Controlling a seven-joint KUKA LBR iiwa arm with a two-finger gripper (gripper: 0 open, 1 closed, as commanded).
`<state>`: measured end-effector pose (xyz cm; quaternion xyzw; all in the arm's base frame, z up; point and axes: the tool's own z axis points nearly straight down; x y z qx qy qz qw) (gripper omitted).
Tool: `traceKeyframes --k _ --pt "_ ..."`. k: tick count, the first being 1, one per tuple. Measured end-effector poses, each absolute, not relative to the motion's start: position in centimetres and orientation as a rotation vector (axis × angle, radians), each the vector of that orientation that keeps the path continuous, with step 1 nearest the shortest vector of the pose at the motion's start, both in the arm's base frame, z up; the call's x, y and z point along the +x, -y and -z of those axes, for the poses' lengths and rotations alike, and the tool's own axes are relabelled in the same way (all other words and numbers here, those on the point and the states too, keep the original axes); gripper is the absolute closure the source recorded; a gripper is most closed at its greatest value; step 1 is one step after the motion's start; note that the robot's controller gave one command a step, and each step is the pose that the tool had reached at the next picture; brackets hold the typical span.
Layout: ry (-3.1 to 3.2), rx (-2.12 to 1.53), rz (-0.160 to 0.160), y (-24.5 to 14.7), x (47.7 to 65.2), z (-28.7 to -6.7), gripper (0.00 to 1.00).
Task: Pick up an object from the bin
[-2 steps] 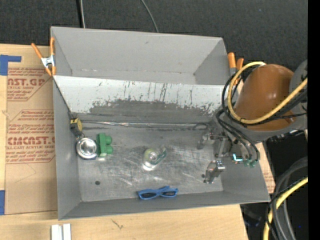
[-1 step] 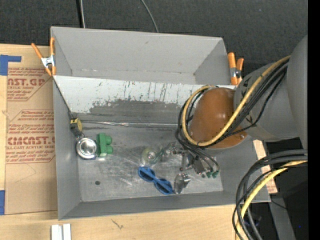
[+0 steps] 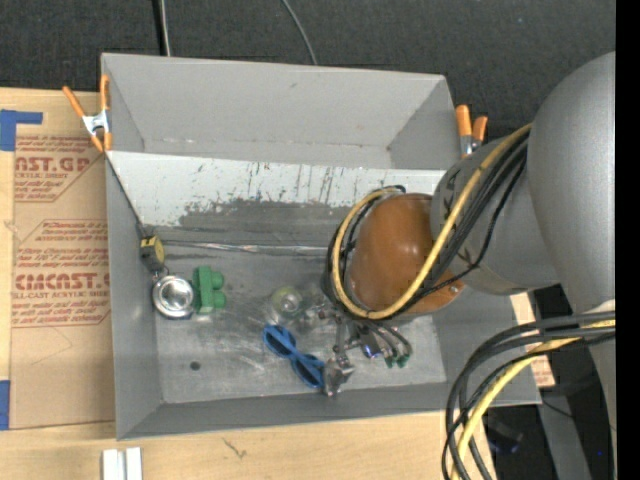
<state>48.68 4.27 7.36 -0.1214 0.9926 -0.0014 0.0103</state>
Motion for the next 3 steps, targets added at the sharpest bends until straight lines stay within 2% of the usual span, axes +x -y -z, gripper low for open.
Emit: traceKeyframes --k 1,2,3 --pt "-3.039 -0.788 -0.004 -11.6 49.7 -8.3 0.00" --pt "-3.040 -0.784 -0.002 -11.5 49.7 -8.5 1.00" --pt "-3.031 -0.780 -0.001 -13.2 51.4 -21.9 1.00"
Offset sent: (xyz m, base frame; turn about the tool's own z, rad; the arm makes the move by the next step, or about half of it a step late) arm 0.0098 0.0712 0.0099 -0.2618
